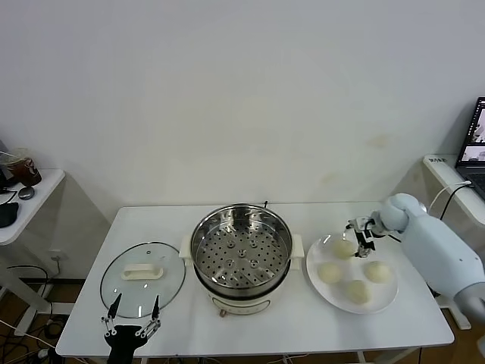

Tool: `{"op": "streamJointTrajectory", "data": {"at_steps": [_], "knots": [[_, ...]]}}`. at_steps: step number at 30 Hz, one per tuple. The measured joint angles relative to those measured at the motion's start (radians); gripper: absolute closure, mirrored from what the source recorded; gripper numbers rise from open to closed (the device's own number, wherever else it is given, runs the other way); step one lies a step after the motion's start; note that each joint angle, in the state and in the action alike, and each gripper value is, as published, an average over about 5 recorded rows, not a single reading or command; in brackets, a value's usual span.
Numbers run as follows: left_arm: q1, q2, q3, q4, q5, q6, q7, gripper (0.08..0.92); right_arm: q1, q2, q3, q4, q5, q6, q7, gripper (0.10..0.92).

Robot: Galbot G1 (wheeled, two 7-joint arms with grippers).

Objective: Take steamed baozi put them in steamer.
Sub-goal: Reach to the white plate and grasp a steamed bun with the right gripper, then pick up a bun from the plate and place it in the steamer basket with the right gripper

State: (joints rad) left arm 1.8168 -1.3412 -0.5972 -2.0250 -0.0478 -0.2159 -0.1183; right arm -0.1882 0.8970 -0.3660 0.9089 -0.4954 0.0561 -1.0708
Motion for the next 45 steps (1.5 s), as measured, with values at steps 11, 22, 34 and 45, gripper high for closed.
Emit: {"op": "streamJointTrajectory", "data": {"at_steps": [11, 22, 34, 45], "knots": [[0.000, -0.003, 0.000, -0.006, 0.000, -0.001, 0.000, 0.177, 0.019, 0.018, -0.052, -0.014, 0.011, -0.021, -0.009, 0.361], [0.007, -0.007, -0.002, -0.014, 0.000, -0.004, 0.000, 0.177, 0.039, 0.010, -0.091, -0.004, 0.037, -0.021, -0.024, 0.487], [0.010, -0.006, 0.003, -0.024, -0.001, -0.005, 0.000, 0.177, 0.099, -0.057, -0.160, 0.074, 0.117, -0.013, -0.058, 0.491], [0.016, 0.005, 0.005, -0.044, -0.010, -0.005, 0.001, 0.177, 0.307, -0.176, -0.318, 0.255, 0.320, -0.009, -0.102, 0.491]]}}
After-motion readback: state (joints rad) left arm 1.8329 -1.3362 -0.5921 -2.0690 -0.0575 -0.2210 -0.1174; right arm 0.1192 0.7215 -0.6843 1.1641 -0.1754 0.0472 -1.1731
